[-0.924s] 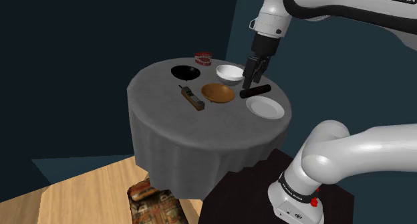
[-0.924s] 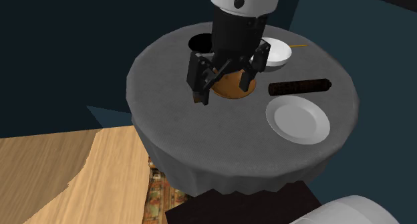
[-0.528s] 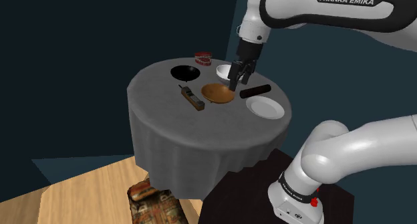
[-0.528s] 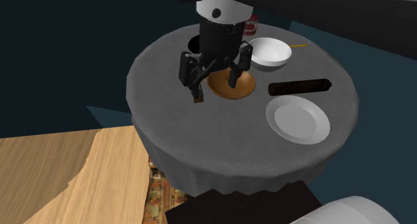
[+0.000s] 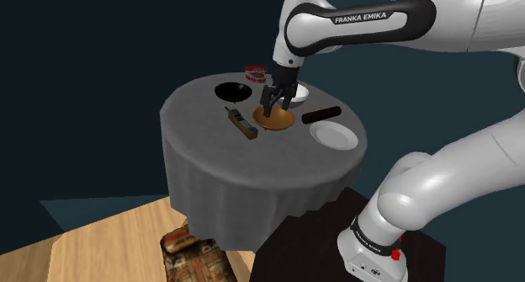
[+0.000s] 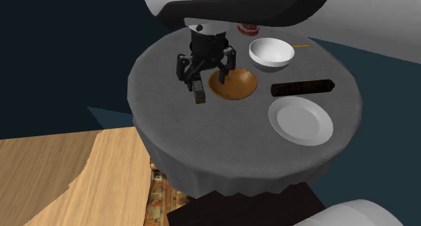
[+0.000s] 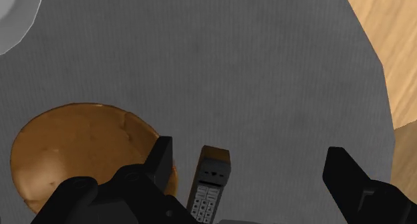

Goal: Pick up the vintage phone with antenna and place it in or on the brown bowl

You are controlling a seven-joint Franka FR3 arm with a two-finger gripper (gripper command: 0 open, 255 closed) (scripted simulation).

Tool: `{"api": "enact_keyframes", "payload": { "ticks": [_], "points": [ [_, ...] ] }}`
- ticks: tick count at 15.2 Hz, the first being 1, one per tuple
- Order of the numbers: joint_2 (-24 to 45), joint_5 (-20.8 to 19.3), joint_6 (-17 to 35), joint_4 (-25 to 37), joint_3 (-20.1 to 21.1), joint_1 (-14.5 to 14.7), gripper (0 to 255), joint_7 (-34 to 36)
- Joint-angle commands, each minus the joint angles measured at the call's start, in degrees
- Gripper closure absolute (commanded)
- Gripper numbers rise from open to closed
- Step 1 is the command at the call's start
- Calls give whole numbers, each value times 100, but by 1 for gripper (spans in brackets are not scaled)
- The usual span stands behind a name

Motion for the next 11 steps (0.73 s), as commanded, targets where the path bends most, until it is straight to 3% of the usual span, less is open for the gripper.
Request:
{"api": "enact_keyframes", "payload": {
  "ticks": [1,11],
  "points": [
    [459,-40,252,236,69,-29,0,155],
    [2595,-447,1188,1495,114,-196,0,745]
  ]
}}
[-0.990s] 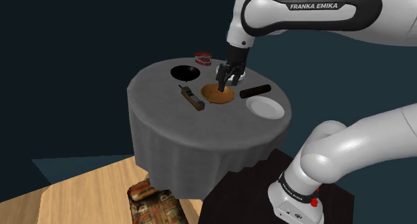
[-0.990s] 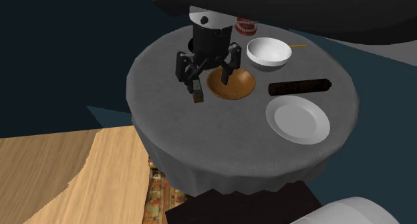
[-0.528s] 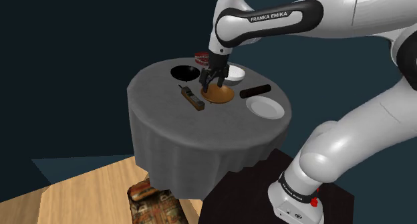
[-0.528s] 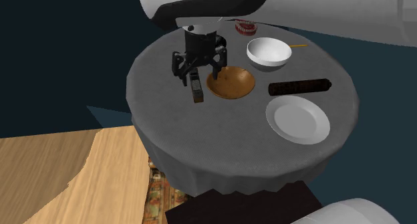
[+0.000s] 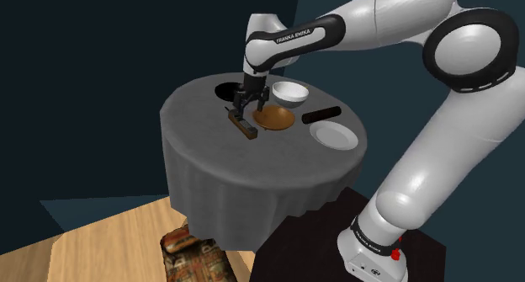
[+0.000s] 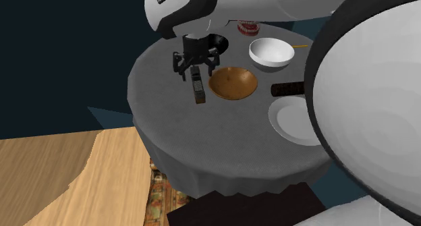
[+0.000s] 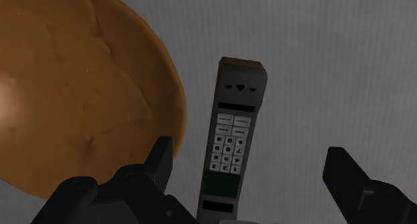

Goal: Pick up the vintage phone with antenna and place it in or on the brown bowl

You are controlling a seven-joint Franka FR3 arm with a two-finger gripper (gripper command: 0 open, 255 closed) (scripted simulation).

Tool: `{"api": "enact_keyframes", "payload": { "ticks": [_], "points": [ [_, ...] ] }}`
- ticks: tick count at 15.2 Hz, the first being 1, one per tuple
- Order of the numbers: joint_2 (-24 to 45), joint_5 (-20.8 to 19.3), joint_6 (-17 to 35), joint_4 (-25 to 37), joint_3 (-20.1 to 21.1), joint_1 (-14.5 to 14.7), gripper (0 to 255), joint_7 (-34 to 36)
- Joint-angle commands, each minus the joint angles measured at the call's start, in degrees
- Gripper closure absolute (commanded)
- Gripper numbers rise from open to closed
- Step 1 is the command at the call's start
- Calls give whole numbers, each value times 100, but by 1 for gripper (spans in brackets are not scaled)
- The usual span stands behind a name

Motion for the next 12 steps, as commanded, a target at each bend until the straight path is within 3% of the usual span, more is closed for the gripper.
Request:
{"api": "enact_keyframes", "payload": {
  "ticks": [1,6,12],
  "points": [
    [425,-94,116,319,-13,-19,0,127],
    [1486,-305,280,1236,-92,-34,0,400],
    [1692,-327,683,1038,-104,-28,0,415]
  ]
}}
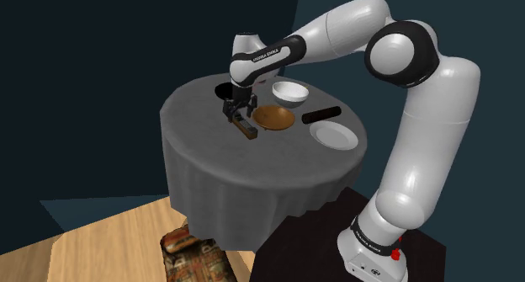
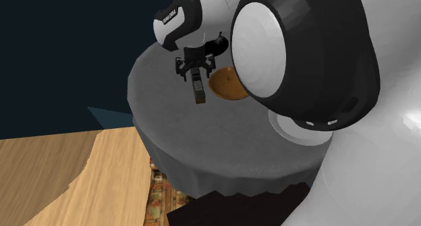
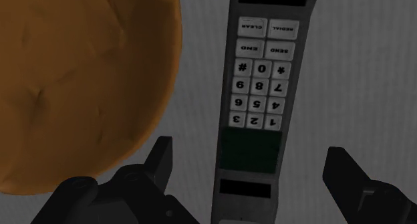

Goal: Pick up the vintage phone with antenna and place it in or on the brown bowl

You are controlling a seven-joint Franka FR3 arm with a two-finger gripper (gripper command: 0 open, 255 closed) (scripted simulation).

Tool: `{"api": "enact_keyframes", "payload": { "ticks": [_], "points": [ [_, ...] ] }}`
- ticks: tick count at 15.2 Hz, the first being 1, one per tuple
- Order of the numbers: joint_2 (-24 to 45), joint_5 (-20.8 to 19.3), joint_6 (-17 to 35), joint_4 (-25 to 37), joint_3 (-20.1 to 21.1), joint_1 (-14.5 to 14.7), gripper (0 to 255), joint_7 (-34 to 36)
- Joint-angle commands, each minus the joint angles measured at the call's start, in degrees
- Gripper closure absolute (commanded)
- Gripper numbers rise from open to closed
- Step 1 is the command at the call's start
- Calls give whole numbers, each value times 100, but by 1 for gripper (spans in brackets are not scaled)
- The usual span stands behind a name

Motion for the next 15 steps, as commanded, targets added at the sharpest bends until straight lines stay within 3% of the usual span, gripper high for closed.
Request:
{"api": "enact_keyframes", "payload": {
  "ticks": [1,10,11,15],
  "points": [
    [79,-9,132,-51,-2,3,0,9],
    [101,-12,170,-67,-2,3,0,10],
    [100,-12,171,-68,-3,3,255,10],
    [102,-12,171,-67,-2,3,255,11]
  ]
}}
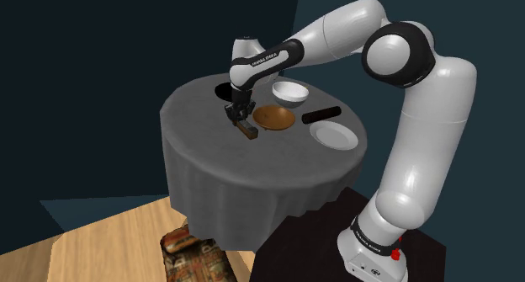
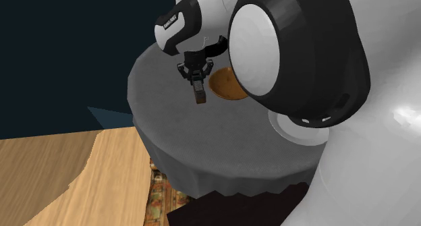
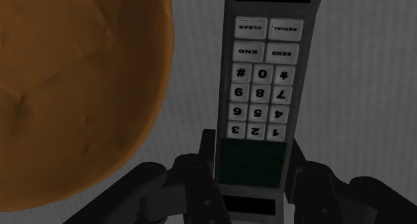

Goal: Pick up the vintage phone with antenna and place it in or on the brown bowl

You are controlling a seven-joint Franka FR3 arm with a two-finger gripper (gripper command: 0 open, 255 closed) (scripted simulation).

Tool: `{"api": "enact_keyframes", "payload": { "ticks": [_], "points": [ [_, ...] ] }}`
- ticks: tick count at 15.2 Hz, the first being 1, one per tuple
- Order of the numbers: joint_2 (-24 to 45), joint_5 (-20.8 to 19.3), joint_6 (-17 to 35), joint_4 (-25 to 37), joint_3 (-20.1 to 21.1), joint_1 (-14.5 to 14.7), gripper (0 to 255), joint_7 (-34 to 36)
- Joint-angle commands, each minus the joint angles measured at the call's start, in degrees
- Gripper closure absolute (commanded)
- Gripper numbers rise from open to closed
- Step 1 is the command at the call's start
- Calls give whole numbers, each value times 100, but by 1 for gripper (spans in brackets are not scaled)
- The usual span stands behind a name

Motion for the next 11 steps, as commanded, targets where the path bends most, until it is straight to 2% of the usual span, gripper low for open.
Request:
{"api": "enact_keyframes", "payload": {
  "ticks": [1,5,11],
  "points": [
    [0,0,0,0,0,0,255,0],
    [-1,0,-1,0,0,0,255,-1],
    [-205,24,-406,202,7,-5,255,-19]
  ]
}}
